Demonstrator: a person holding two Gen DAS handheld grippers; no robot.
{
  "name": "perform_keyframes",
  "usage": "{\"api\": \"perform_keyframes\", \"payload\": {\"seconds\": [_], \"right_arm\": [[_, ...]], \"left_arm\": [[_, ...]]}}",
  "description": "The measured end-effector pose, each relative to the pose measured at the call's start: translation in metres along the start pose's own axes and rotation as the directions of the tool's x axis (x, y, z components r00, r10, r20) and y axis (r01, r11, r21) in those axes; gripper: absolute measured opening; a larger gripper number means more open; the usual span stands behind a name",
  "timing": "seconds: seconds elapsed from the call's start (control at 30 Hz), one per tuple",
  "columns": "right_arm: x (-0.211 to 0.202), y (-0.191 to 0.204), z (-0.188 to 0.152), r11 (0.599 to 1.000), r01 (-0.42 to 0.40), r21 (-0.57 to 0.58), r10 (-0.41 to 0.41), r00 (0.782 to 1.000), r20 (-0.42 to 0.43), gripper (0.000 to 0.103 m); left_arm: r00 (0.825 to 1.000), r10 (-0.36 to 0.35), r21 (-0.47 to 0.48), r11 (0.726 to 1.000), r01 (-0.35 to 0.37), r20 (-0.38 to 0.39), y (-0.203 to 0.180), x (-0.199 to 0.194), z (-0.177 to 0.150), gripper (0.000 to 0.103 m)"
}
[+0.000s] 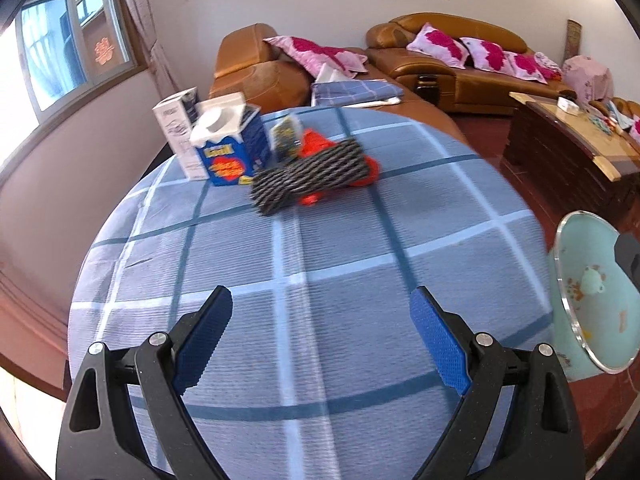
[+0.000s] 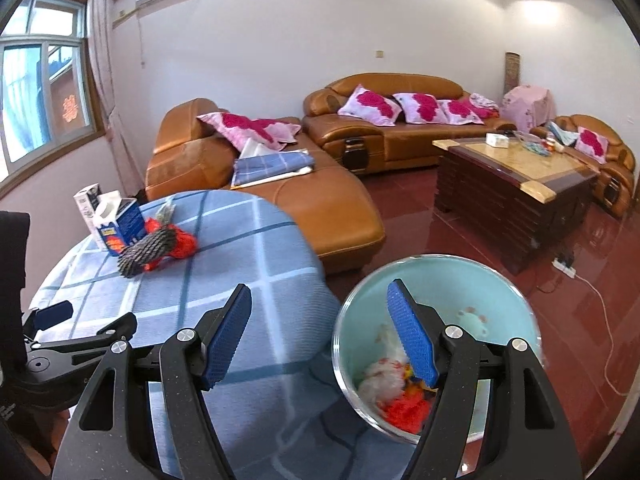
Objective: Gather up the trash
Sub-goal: 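Move both grippers back over the table toward the black and red nets, then grasp the black net with the left gripper while the right grasps the red net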
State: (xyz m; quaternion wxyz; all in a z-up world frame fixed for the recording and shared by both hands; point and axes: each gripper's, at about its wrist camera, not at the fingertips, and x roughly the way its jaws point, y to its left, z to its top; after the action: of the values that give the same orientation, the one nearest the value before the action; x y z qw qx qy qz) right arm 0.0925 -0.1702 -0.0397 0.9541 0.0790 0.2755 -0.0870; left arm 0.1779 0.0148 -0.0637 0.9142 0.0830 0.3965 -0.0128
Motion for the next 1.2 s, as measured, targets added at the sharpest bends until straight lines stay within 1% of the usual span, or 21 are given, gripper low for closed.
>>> {"api": "perform_keyframes", "payload": {"seconds": [0.13,0.33,0.37,0.43,0.53,0.6,0.7,0.77,0.8,0.87,0.93,1.0,1.07,1.1,1.13,1.17,1.2], "right_arm": [[0.008,0.017,0.002,0.999,-0.028,-0.020,0.028,0.999,-0.017,0.070],[0.023,0.039,0.004,0.997,-0.064,-0.052,0.061,0.997,-0.042,0.069],[0.025,0.042,0.004,0.996,-0.069,-0.057,0.067,0.997,-0.047,0.068],[0.032,0.048,0.005,0.994,-0.089,-0.065,0.085,0.994,-0.064,0.063],[0.039,0.052,0.005,0.993,-0.098,-0.072,0.092,0.993,-0.077,0.062],[0.047,0.054,0.004,0.993,-0.100,-0.068,0.093,0.992,-0.090,0.062],[0.058,0.055,0.004,0.993,-0.098,-0.059,0.091,0.990,-0.111,0.062],[0.064,0.055,0.005,0.994,-0.099,-0.055,0.092,0.989,-0.117,0.062],[0.066,0.054,0.006,0.994,-0.098,-0.055,0.091,0.989,-0.118,0.062],[0.070,0.053,0.009,0.994,-0.095,-0.057,0.087,0.989,-0.118,0.062],[0.076,0.051,0.012,0.994,-0.091,-0.052,0.084,0.989,-0.122,0.062],[0.083,0.048,0.013,0.995,-0.085,-0.043,0.079,0.988,-0.130,0.062],[0.090,0.044,0.014,0.997,-0.076,-0.033,0.070,0.988,-0.141,0.062],[0.092,0.042,0.014,0.997,-0.072,-0.027,0.068,0.987,-0.145,0.062],[0.095,0.040,0.014,0.997,-0.068,-0.023,0.064,0.987,-0.149,0.062],[0.098,0.039,0.013,0.998,-0.064,-0.019,0.060,0.986,-0.156,0.062],[0.100,0.038,0.013,0.998,-0.062,-0.017,0.059,0.985,-0.161,0.062]], "left_arm": [[0.999,0.024,-0.027,0.999,-0.025,-0.020,0.021,0.011,0.000,0.089],[0.997,0.059,-0.043,0.997,-0.061,-0.039,0.046,0.028,0.000,0.088],[0.997,0.060,-0.042,0.997,-0.062,-0.038,0.051,0.030,0.000,0.088],[0.997,0.066,-0.040,0.997,-0.068,-0.039,0.061,0.037,0.002,0.088],[0.998,0.054,-0.042,0.998,-0.056,-0.036,0.074,0.044,0.007,0.087],[0.999,0.040,-0.035,0.999,-0.041,-0.034,0.076,0.048,0.011,0.087],[1.000,0.017,0.026,1.000,-0.017,-0.012,0.071,0.057,0.024,0.087],[1.000,0.006,0.100,0.995,-0.006,0.008,0.063,0.067,0.033,0.087],[1.000,-0.013,0.147,0.989,0.011,0.013,0.058,0.074,0.038,0.087],[0.999,-0.050,0.208,0.977,0.046,0.011,0.053,0.084,0.046,0.087],[0.995,-0.096,0.267,0.959,0.090,0.012,0.050,0.094,0.054,0.087],[0.992,-0.124,0.307,0.944,0.118,0.001,0.049,0.105,0.062,0.087],[0.985,-0.170,0.337,0.926,0.169,-0.026,0.049,0.116,0.070,0.083],[0.982,-0.184,0.348,0.919,0.184,-0.034,0.049,0.121,0.072,0.078],[0.980,-0.195,0.357,0.913,0.197,-0.043,0.048,0.126,0.075,0.068],[0.977,-0.204,0.364,0.907,0.211,-0.057,0.047,0.131,0.075,0.062],[0.974,-0.213,0.372,0.900,0.225,-0.074,0.045,0.137,0.075,0.053]]}}
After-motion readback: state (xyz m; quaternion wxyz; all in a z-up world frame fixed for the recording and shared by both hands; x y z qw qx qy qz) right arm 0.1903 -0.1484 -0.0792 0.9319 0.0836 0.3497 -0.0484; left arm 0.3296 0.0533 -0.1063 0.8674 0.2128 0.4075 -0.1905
